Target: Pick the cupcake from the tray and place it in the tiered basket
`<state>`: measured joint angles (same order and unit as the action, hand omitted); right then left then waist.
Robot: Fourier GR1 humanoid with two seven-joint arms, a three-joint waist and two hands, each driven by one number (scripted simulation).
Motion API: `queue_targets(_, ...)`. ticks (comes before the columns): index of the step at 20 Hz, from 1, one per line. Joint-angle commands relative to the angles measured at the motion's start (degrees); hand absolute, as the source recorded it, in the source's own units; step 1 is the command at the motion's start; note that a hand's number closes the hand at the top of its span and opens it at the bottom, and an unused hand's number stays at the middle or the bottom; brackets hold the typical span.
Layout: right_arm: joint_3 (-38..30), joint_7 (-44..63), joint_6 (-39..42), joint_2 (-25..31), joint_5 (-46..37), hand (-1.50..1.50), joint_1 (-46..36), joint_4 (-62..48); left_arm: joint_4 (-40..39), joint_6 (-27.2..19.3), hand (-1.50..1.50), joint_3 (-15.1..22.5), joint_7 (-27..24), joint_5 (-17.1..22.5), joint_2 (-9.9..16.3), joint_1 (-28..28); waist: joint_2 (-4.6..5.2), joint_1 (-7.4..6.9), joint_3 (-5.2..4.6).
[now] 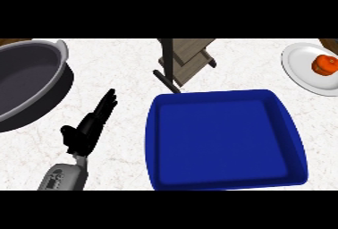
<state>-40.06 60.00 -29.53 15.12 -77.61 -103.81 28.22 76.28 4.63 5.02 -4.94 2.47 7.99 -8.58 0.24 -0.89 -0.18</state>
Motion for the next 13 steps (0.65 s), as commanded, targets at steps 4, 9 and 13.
queue_targets(4,2.2,6.5,-2.6,3.9,-4.6,-1.5,-0.1,10.8,-0.4,0.4,0.0,-0.5,-1.3,0.4,0.1,2.8,-1.33,2.59,0.19)
queue_targets(9,1.8,5.4,5.5,2.3,-1.9,-1.5,4.8,24.1,2.1,-0.4,0.0,-2.1,1.2,1.5,0.7,3.5,-2.19,4.26,0.33)
queue_targets(13,0.5,3.6,14.1,3.5,1.6,-1.5,9.4,31.6,0.1,-2.3,0.0,-1.9,-0.5,0.1,-0.4,4.4,-2.67,6.26,0.42)
